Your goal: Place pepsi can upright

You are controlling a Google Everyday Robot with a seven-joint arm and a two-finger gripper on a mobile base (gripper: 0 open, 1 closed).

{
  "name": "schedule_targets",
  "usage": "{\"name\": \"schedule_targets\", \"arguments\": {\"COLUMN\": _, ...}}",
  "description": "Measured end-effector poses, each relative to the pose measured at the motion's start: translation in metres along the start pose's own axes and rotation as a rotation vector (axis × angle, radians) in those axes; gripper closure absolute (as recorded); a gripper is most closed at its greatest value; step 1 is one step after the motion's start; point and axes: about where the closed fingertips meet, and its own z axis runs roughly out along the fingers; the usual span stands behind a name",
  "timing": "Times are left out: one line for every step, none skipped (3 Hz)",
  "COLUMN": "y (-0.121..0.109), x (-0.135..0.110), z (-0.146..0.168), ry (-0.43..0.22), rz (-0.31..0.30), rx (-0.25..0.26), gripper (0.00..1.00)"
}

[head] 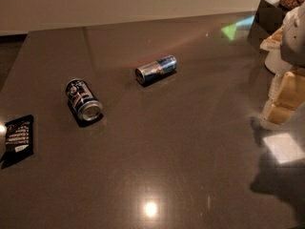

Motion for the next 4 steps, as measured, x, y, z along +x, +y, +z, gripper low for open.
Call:
{"name": "schedule_targets", "arguments": {"y": 0.0, "x": 0.0, "z": -0.001, "ry": -0.001, "rz": 0.0, "rx": 0.002, "gripper": 0.0}}
{"name": "schedule_targets", "arguments": {"y": 0.0, "x": -0.018, "z": 0.001, "ry": -0.024, "rz": 0.001, "rx": -0.003, "gripper": 0.0}}
{"name": "schedule_targets", "arguments": {"y": 0.004, "x": -0.053, "z": 0.01, "ry": -0.032, "rz": -0.002, "rx": -0.024, "gripper": 0.0}}
{"name": "schedule_targets", "arguments": {"y": 0.01, "x": -0.098, "z": 0.032, "ry": -0.029, "rz": 0.037, "rx": -0.061, "gripper": 0.0}}
